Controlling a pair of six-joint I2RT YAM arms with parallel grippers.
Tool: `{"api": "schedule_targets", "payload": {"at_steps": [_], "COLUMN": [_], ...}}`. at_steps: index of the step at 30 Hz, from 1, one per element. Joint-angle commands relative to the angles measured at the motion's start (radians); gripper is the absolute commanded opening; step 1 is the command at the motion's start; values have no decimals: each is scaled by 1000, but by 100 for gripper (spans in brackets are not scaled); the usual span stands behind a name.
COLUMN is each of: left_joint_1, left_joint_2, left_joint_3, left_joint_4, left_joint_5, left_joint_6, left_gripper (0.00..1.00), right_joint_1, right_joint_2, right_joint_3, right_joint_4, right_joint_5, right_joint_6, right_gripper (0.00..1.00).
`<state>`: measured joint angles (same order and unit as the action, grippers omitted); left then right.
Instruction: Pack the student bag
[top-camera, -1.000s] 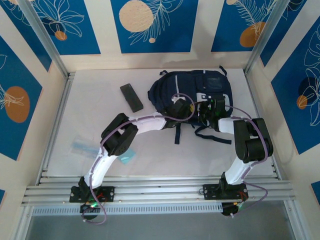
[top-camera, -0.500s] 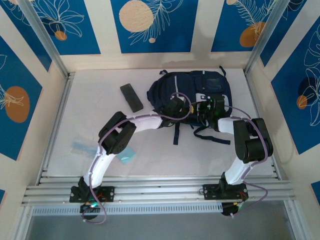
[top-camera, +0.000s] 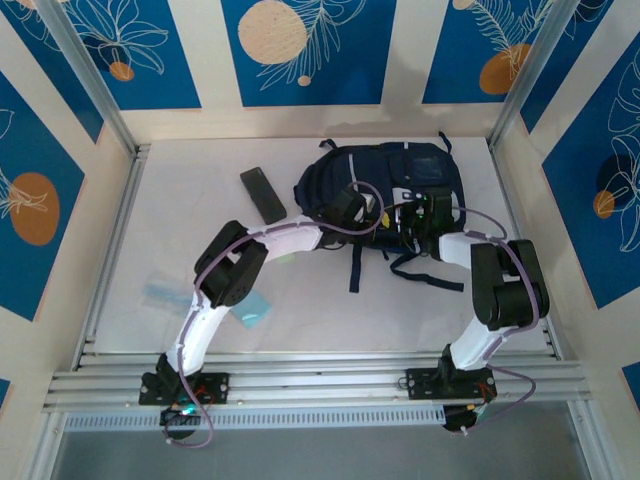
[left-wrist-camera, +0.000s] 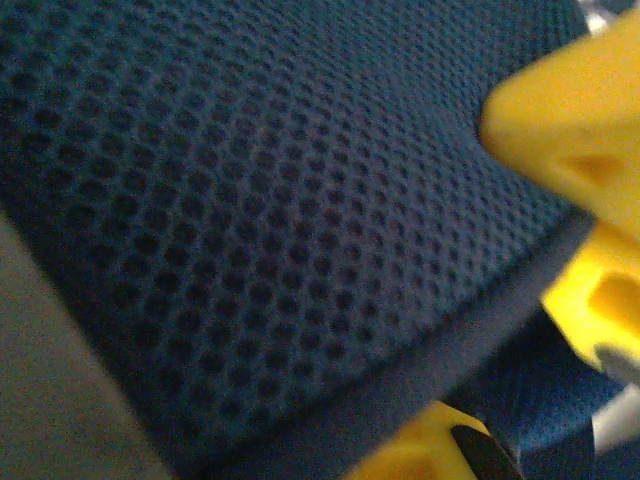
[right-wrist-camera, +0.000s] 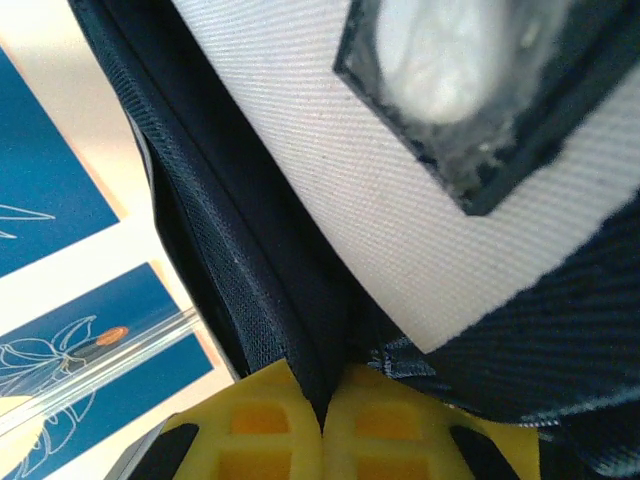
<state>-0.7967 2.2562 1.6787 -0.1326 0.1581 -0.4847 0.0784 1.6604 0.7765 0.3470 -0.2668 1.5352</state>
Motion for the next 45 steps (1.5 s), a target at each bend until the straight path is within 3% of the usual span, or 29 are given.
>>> {"api": "schedule_targets", "payload": {"at_steps": [1,9,14,22,25,29,30,33,36,39,45], "left_joint_1": [68,138,159,158,157,132,122,97,86,65,33], "left_joint_2": [-66,-94,-106,-109,-124,-163,-170,-166,-139,-120,-131], "left_joint_3": [19,31,84,138,143,172,188,250,312,349,346], "left_joint_4": [-227,-407,-546,-668,-680,-674,-670,-668,-669,-669,-659], "left_joint_5": [54,31,-91,-186,-75,215,244,295,340,357,359], "left_joint_6": [150,271,375,482,494,479,464,431,386,357,328], "left_gripper": [0,0,0,0,0,0,0,0,0,0,0], "right_joint_1": [-31,-46,-49,-49,-52,-54,-53,-52,-47,-40,-16], "right_joint_2": [-69,-78,-94,-79,-58,-48,-57,-110,-196,-310,-417], "right_joint_3": [47,89,125,216,267,332,342,353,321,235,47], "right_joint_4": [-82,-164,-232,-336,-381,-445,-466,-534,-581,-595,-483], "right_joint_5": [-28,-26,-12,5,17,0,-8,-50,-84,-88,-117], "right_joint_6": [-124,-210,-280,-407,-470,-516,-520,-526,-520,-487,-331], "right_gripper": [0,0,0,0,0,0,5,43,64,75,83]}}
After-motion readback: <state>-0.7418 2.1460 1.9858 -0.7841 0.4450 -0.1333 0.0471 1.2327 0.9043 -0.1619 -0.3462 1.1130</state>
